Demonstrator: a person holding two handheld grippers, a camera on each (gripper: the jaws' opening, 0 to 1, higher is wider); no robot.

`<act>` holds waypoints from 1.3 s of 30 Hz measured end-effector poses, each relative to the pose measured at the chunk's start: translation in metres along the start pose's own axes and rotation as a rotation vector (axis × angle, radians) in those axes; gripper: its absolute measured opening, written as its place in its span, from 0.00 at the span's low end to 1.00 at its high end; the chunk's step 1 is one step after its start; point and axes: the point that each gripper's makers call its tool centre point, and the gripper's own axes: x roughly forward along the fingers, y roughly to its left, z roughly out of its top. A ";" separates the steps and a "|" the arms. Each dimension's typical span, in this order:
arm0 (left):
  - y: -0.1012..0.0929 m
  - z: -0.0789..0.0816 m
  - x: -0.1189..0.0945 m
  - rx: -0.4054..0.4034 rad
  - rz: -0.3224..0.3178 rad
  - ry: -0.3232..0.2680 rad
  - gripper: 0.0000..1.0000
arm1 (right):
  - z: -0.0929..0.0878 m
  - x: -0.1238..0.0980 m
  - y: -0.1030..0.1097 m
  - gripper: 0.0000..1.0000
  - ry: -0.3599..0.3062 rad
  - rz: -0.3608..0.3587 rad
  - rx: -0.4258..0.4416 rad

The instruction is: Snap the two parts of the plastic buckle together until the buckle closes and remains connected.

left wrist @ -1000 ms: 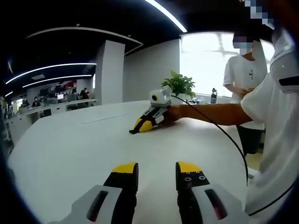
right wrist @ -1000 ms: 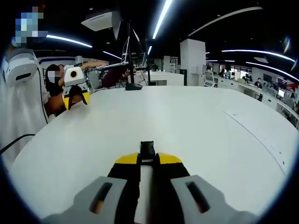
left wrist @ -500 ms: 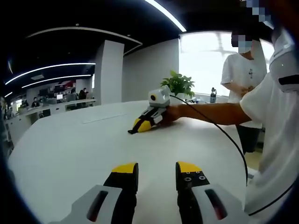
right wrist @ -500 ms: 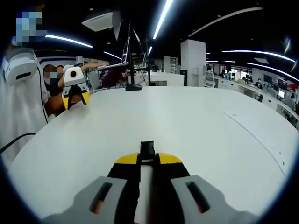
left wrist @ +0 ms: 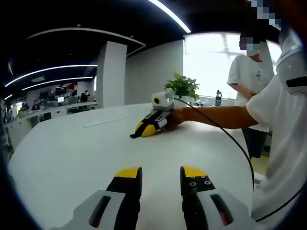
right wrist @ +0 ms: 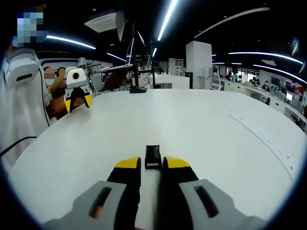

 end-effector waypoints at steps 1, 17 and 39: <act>0.000 0.001 0.000 -0.003 0.000 -0.002 0.31 | 0.000 0.000 0.000 0.21 -0.002 0.000 0.001; 0.000 -0.002 -0.003 -0.013 0.006 -0.005 0.31 | 0.002 0.002 0.008 0.35 -0.005 -0.014 -0.008; 0.021 0.000 -0.005 -0.064 0.100 -0.036 0.32 | 0.009 -0.020 -0.003 0.38 -0.048 -0.248 0.091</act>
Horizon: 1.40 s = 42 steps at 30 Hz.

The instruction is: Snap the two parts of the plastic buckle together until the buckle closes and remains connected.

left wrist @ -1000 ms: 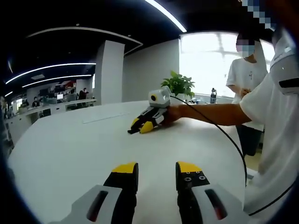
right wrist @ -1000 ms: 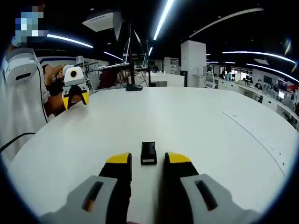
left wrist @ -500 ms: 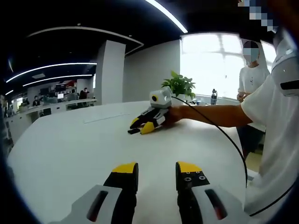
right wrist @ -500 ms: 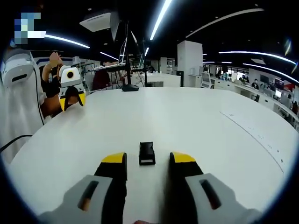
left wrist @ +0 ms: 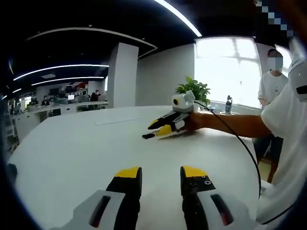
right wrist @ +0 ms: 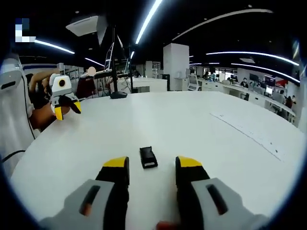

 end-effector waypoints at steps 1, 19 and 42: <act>0.001 0.000 0.000 -0.004 0.004 -0.004 0.33 | 0.000 -0.002 0.001 0.38 0.001 -0.008 0.006; 0.013 0.003 0.009 -0.025 0.088 -0.019 0.40 | -0.005 -0.032 0.034 0.40 0.006 -0.297 0.138; 0.004 0.010 0.020 -0.027 0.136 0.004 0.41 | -0.021 -0.093 0.098 0.41 0.023 -0.570 0.239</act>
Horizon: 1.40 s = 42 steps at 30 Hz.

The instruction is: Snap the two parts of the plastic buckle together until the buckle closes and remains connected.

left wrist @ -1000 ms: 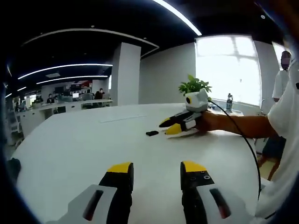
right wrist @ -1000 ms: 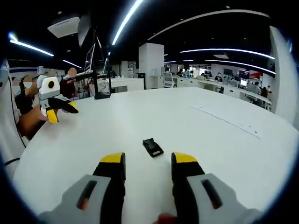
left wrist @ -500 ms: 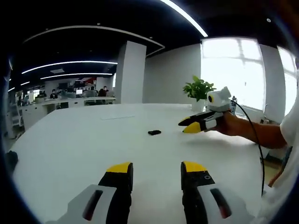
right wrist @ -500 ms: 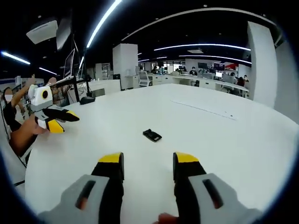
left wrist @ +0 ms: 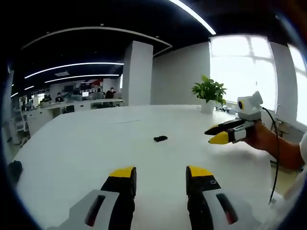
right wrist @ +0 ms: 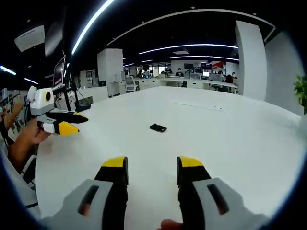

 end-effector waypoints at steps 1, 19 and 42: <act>-0.001 0.000 -0.001 -0.001 0.003 -0.003 0.41 | -0.002 -0.003 0.001 0.41 -0.003 -0.004 0.001; -0.004 -0.007 -0.039 -0.007 0.098 -0.039 0.41 | -0.026 -0.065 0.018 0.40 -0.003 -0.141 0.044; -0.004 -0.017 -0.059 -0.047 0.158 -0.044 0.40 | -0.039 -0.091 0.030 0.41 -0.024 -0.193 0.107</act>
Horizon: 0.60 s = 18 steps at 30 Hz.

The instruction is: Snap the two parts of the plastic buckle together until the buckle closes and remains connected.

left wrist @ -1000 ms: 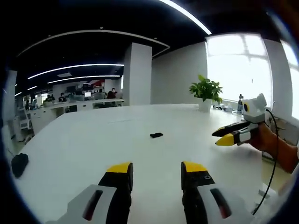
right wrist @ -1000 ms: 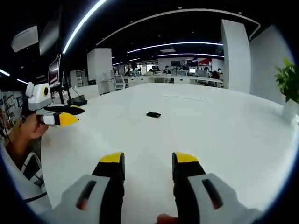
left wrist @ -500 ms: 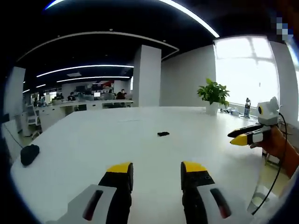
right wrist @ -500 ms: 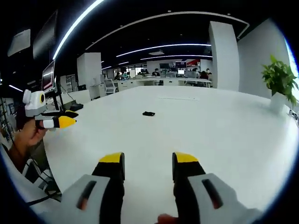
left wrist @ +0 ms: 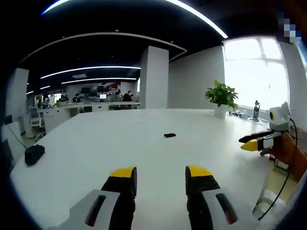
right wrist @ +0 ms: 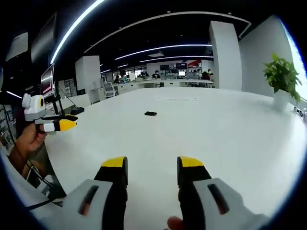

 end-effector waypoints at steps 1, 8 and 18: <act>-0.001 -0.001 0.000 -0.006 -0.005 0.002 0.41 | -0.001 0.000 0.000 0.41 0.003 0.001 0.000; -0.005 -0.003 0.003 0.008 -0.002 0.009 0.41 | 0.002 -0.002 0.001 0.41 -0.005 0.000 -0.010; -0.003 -0.002 0.001 0.030 0.020 0.009 0.41 | 0.003 0.002 0.007 0.41 -0.009 0.019 0.002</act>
